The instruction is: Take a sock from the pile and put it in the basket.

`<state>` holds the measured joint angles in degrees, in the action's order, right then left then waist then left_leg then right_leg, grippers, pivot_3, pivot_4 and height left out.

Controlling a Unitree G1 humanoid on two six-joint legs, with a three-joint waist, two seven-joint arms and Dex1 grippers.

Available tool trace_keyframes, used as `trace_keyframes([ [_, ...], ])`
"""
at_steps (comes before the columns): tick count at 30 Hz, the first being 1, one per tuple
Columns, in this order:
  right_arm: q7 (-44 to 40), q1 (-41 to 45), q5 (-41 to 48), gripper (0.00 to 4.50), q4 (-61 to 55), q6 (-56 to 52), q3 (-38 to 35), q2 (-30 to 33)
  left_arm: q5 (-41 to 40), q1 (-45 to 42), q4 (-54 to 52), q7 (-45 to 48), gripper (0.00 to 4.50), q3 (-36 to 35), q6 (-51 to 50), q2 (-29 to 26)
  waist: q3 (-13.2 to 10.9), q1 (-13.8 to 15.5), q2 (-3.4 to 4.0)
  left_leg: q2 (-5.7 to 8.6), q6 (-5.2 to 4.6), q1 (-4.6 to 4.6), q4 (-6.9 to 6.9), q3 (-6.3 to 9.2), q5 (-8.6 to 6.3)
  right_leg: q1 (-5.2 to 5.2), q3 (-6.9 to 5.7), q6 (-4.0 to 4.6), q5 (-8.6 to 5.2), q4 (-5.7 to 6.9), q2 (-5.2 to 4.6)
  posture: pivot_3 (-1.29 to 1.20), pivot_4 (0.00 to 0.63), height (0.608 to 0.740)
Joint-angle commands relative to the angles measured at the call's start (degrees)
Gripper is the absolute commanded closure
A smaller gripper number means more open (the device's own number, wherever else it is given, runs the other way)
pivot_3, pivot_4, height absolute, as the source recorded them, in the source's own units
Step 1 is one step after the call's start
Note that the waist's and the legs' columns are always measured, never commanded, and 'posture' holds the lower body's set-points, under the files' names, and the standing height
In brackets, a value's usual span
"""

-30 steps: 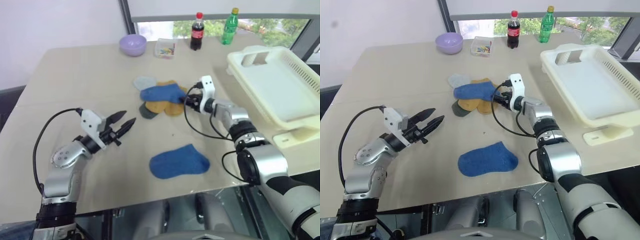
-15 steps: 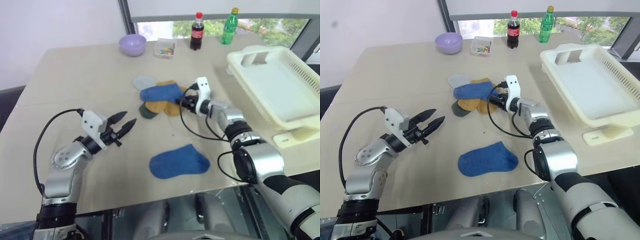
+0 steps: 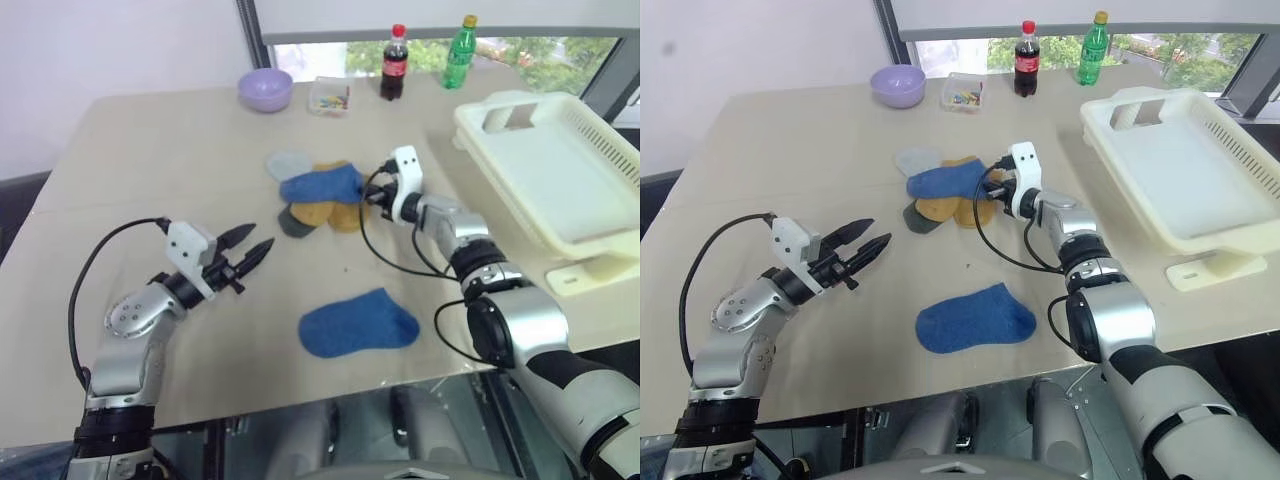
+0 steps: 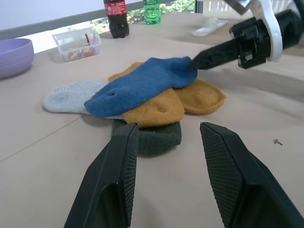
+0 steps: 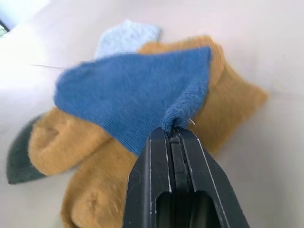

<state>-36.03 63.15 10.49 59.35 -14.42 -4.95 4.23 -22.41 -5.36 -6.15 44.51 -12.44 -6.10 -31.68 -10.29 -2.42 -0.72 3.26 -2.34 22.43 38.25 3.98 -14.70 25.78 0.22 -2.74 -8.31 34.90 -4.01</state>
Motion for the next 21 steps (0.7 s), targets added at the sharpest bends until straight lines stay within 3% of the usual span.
trace_keyframes([
  [1, -2.4, -4.0, 2.1, 4.47, -13.5, -8.7, 1.0, 1.4, 0.4, 0.6, -2.2, 0.1, 2.25, 0.3, 0.9, -0.4, 0.0, 0.1, 0.0, 0.0, 0.0, 0.01, -0.01, 0.02, 0.0, 0.0, -0.01, 0.0, 0.0, -0.01, 0.0, 0.0, 0.15, 0.732],
  [11, -2.4, -22.0, 9.5, 4.47, -54.9, -42.6, 7.0, 7.9, 0.6, 1.2, -2.3, 1.1, 2.25, 1.6, 1.0, -0.5, 0.0, 0.3, 0.02, 0.02, -0.02, 0.09, -0.01, 0.15, -0.02, 0.03, -0.11, 0.0, 0.0, 0.0, -0.04, 0.0, 0.15, 0.732],
  [21, -3.5, -30.8, 16.0, 4.47, -73.5, -54.3, 9.1, 15.4, 0.7, 0.6, -1.4, 2.2, 2.25, 2.2, 1.3, -0.7, 0.0, 0.5, 0.0, 0.02, 0.0, 0.08, 0.04, 0.14, 0.0, 0.0, -0.13, -0.02, 0.0, -0.03, -0.04, 0.0, 0.15, 0.732],
])
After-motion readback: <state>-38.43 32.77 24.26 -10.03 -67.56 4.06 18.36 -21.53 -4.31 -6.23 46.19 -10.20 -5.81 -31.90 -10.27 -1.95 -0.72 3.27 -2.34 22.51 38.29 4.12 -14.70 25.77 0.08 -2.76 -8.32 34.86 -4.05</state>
